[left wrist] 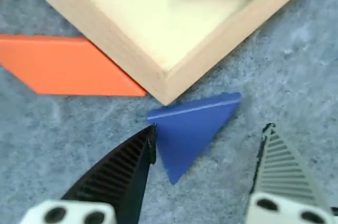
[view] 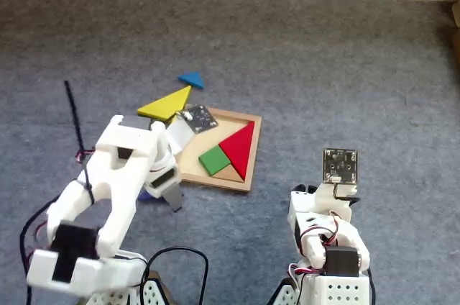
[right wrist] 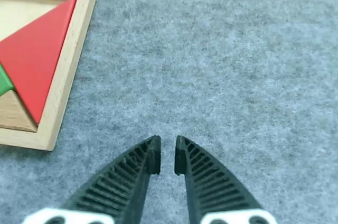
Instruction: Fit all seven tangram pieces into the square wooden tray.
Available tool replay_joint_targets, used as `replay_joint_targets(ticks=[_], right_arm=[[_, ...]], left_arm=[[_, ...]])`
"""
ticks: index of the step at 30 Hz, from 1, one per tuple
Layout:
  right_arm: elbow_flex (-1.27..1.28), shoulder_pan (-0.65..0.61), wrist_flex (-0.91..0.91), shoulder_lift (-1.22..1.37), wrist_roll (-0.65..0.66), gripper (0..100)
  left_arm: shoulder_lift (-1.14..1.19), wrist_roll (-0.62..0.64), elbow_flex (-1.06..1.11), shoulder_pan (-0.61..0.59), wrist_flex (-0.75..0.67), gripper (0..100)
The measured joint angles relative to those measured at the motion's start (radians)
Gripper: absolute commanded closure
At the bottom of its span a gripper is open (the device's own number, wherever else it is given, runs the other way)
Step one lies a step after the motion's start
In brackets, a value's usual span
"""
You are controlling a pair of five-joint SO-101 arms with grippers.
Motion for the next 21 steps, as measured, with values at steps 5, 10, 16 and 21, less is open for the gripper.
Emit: replay_joint_targets(ticks=[5, 10, 16, 21], right_arm=[[0.0, 0.0, 0.0, 0.0, 0.0, 93.3], [0.0, 0.0, 0.0, 0.0, 0.0, 93.3], [0.0, 0.0, 0.0, 0.0, 0.0, 93.3], [0.0, 0.0, 0.0, 0.0, 0.0, 93.3]], left_arm=[[0.115, 0.0, -0.074, 0.002, -0.006, 73], [0.129, 0.0, -0.094, 0.0, -0.006, 74], [0.13, 0.0, -0.097, 0.009, -0.006, 74], [0.13, 0.0, -0.097, 0.008, -0.006, 81]])
